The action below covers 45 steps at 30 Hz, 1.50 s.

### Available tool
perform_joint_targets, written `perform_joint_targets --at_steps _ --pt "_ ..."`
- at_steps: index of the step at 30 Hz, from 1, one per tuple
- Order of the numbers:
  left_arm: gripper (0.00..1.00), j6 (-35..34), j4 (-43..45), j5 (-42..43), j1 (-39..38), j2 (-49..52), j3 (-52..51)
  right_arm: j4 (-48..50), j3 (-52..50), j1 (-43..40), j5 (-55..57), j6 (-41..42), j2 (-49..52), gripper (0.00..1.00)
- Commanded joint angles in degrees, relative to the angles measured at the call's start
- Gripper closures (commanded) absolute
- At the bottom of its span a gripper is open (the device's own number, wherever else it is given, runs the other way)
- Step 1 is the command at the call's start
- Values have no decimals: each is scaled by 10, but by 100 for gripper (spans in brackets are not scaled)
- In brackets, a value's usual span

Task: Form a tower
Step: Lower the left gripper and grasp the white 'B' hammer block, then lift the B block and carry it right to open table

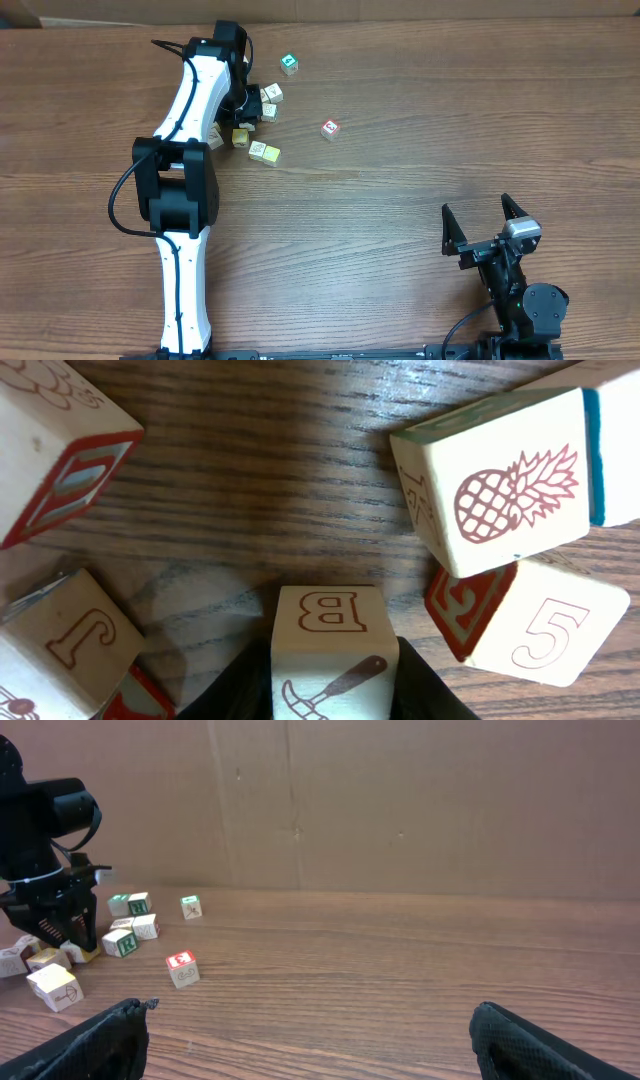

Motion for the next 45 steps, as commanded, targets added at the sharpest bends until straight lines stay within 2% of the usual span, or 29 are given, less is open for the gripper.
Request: perform_joint_targets --at_steps 1,3,8,12,18,23,30,41,45 --pt "80 7 9 9 -1 10 -3 3 -6 2 5 1 -5 0" --pt "87 12 13 9 -1 10 -2 3 -6 2 5 1 -5 0" --pt "78 16 3 7 -1 5 32 3 -6 2 5 1 -5 0" --pt "76 15 -31 -1 -1 -5 92 3 -6 2 5 1 -5 0" --pt "76 5 -119 -7 -6 -11 215 3 -6 2 5 1 -5 0" --pt "79 -22 -211 -7 -24 -14 275 3 -6 2 5 1 -5 0" --pt "79 -37 -289 -6 -80 -14 275 3 -6 2 5 1 -5 0" --pt "78 -38 -296 -8 -194 -14 275 3 -6 2 5 1 -5 0" --pt "79 -64 -296 -5 -233 -14 275 3 -6 2 5 1 -5 0"
